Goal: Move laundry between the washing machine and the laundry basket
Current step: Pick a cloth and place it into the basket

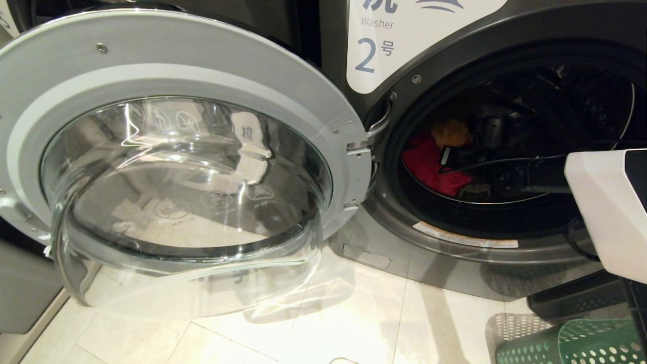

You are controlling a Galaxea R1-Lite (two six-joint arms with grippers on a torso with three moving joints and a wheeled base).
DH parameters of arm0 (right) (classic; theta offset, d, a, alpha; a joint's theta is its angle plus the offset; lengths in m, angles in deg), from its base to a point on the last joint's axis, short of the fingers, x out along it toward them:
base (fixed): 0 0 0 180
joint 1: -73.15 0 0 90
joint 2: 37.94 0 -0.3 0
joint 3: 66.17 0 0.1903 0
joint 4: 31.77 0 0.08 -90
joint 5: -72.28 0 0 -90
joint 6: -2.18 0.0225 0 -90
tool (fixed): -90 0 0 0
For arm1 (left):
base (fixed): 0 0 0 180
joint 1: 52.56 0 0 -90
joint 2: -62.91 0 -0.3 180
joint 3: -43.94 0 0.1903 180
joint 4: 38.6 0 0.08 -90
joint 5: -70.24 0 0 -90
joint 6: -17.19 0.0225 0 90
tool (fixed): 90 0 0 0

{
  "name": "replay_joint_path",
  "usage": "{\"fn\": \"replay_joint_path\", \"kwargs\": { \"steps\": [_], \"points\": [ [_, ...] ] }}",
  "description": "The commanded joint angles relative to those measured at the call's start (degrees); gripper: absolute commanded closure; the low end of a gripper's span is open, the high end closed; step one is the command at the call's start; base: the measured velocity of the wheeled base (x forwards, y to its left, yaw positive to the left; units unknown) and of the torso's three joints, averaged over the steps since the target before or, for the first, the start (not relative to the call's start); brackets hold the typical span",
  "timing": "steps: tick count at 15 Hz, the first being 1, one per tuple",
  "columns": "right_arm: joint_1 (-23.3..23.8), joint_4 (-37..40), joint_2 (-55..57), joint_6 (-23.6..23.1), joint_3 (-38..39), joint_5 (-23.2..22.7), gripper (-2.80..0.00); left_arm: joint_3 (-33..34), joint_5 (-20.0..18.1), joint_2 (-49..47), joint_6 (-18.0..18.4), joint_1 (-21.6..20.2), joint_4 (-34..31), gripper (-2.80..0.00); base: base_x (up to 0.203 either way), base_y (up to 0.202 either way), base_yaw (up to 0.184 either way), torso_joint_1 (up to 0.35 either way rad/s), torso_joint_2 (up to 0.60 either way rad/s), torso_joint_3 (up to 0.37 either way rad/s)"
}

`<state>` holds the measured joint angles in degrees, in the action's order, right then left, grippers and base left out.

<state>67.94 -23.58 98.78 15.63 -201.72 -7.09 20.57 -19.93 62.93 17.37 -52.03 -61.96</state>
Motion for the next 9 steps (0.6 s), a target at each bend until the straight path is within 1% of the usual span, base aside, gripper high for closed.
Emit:
{"fn": "replay_joint_path", "kwargs": {
  "steps": [1, 2, 4, 7, 9],
  "points": [
    [-1.32, -0.33, -4.03, -0.21, 4.54, 1.06, 0.00, 0.00, 0.00, -0.02, -0.01, 0.00, 0.00, 0.00, 0.000, 0.000, 0.000, 0.000, 0.00, 0.000],
    [-2.17, -0.74, -5.94, -0.57, 8.14, 2.35, 0.00, 0.00, 0.00, -0.02, -0.01, 0.00, 0.00, 0.00, 0.000, 0.000, 0.000, 0.000, 0.00, 0.000],
    [-4.91, -3.72, -10.27, -2.25, 15.33, 6.50, 0.00, 0.00, 0.00, -0.02, -0.01, 0.00, 0.00, 0.00, 0.000, 0.000, 0.000, 0.000, 0.00, 0.000],
    [-7.64, -8.44, -16.44, -6.76, 24.41, 8.22, 0.00, 0.00, 0.00, -0.02, -0.01, 0.00, 0.00, 0.00, 0.000, 0.000, 0.000, 0.000, 0.00, 0.000],
    [-7.80, -11.59, -19.46, -7.96, 27.76, 8.38, 0.00, 0.00, 0.00, -0.02, -0.01, 0.00, 0.00, 0.00, 0.000, 0.000, 0.000, 0.000, 0.00, 0.000]
  ]
}}
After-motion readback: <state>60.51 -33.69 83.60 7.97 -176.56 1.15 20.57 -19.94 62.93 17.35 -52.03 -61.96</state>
